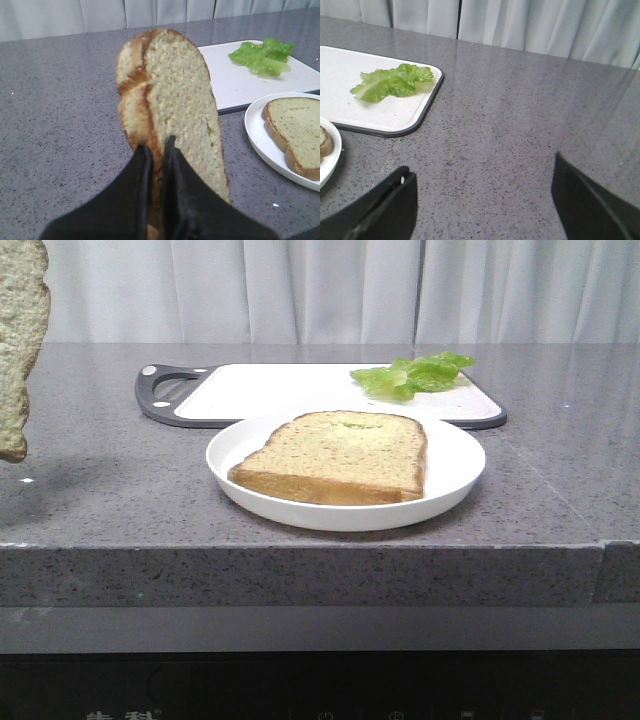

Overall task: Left arm grabs bread, right arm adds lettuce
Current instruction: 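Lift the top bread slice with the left gripper and move it aside, then reach the right gripper to the lettuce leaf on the cutting board and grasp it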

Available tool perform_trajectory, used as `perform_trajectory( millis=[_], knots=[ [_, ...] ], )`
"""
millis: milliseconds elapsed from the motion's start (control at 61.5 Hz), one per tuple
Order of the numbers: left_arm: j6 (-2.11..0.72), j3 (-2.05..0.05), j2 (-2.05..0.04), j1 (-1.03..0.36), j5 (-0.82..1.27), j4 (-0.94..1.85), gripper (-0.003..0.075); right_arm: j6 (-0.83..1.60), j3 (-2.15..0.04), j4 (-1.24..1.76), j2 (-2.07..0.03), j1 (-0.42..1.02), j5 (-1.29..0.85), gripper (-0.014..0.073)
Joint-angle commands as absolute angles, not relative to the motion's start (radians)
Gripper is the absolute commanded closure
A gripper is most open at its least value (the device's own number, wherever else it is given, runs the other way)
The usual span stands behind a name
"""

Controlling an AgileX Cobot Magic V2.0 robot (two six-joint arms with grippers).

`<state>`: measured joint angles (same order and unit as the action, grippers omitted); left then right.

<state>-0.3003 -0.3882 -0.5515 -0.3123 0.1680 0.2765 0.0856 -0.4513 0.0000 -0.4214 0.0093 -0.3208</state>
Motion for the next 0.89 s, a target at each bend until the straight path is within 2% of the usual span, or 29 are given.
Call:
perform_trajectory(
  millis=[0, 211, 488, 878],
  knots=[
    [-0.3, -0.418, -0.55, -0.31, 0.067, 0.28, 0.0739, 0.09, -0.491, 0.009, -0.475, 0.003, -0.227, 0.0022],
    [-0.3, -0.418, -0.55, -0.31, 0.067, 0.28, 0.0739, 0.09, -0.616, 0.023, -0.692, 0.003, -0.234, 0.0022],
    [-0.3, -0.418, -0.55, -0.31, 0.071, 0.28, 0.0739, 0.141, -0.922, 0.022, -1.104, 0.069, -0.334, 0.0022],
    [-0.3, -0.418, -0.55, -0.31, 0.071, 0.28, 0.0739, 0.248, -1.347, 0.023, -1.553, 0.176, -0.443, 0.0022]
  ],
)
